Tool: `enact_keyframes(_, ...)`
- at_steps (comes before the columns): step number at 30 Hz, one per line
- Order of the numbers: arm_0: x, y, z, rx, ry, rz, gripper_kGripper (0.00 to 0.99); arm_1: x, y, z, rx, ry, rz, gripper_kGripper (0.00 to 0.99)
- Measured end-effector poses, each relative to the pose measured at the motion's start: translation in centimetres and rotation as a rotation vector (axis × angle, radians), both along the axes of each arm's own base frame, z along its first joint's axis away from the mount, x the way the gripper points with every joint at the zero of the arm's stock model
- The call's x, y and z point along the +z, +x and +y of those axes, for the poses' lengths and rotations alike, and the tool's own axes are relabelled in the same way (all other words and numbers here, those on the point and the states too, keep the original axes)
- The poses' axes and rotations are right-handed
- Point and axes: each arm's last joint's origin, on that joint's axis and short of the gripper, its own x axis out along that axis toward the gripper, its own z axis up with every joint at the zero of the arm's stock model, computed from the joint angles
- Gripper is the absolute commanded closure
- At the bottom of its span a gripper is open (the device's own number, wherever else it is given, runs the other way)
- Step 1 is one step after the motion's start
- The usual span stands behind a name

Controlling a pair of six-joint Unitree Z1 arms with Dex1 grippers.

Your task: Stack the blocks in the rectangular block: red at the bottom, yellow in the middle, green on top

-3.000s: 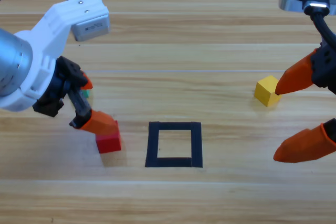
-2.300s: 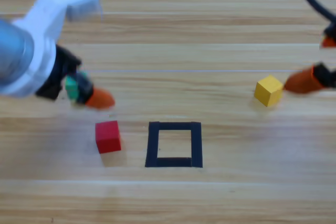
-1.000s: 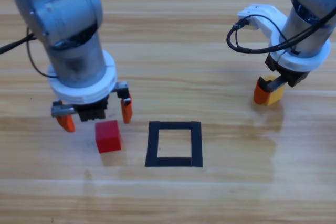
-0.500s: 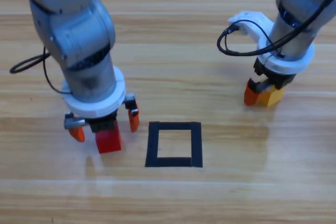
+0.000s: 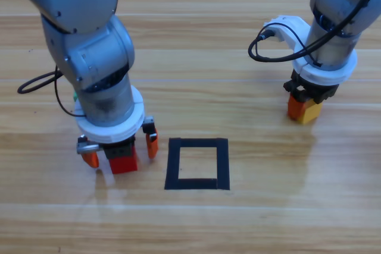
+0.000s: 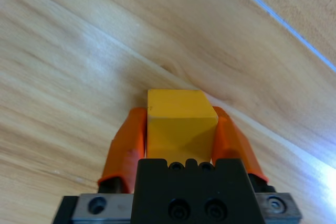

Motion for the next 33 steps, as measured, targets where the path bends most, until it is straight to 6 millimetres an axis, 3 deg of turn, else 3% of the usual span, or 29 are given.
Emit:
enact_keyframes(6, -0.3, 0.1, -0.1, -0.020, 0.003, 0.007, 0.200, 0.0, -0.3, -0.3, -0.002, -0.009, 0.013, 0.649)
enact_keyframes(12, -0.4, 0.1, -0.2, -0.045, -0.005, 0.014, 0.390, 0.4, -2.7, -2.2, -0.067, -0.012, 0.077, 0.651)
enact_keyframes(14, -0.4, 0.1, -0.2, -0.058, -0.007, 0.014, 0.499, 1.4, -3.9, -3.0, -0.095, 0.002, 0.088, 0.651)
enact_keyframes(19, -0.4, 0.1, -0.2, -0.089, -0.006, 0.016, 0.783, 6.4, -7.5, -5.4, -0.167, 0.094, 0.049, 0.651)
enact_keyframes(22, -0.4, 0.0, -0.2, -0.126, -0.001, 0.017, 0.847, 8.4, -9.9, -6.9, -0.190, 0.140, 0.032, 0.653)
enact_keyframes(26, -0.1, 0.1, -0.2, -0.172, 0.007, 0.013, 0.930, 9.2, -11.2, -7.8, -0.205, 0.169, 0.011, 0.653)
enact_keyframes(28, 0.8, 0.2, -0.2, -0.204, 0.012, 0.009, 0.953, 9.3, -11.2, -7.8, -0.233, 0.177, 0.009, 0.653)
enact_keyframes(33, 5.6, 0.8, -0.8, -0.291, -0.037, -0.089, 0.953, 9.3, -11.2, -7.8, -0.281, 0.186, 0.011, 0.653)
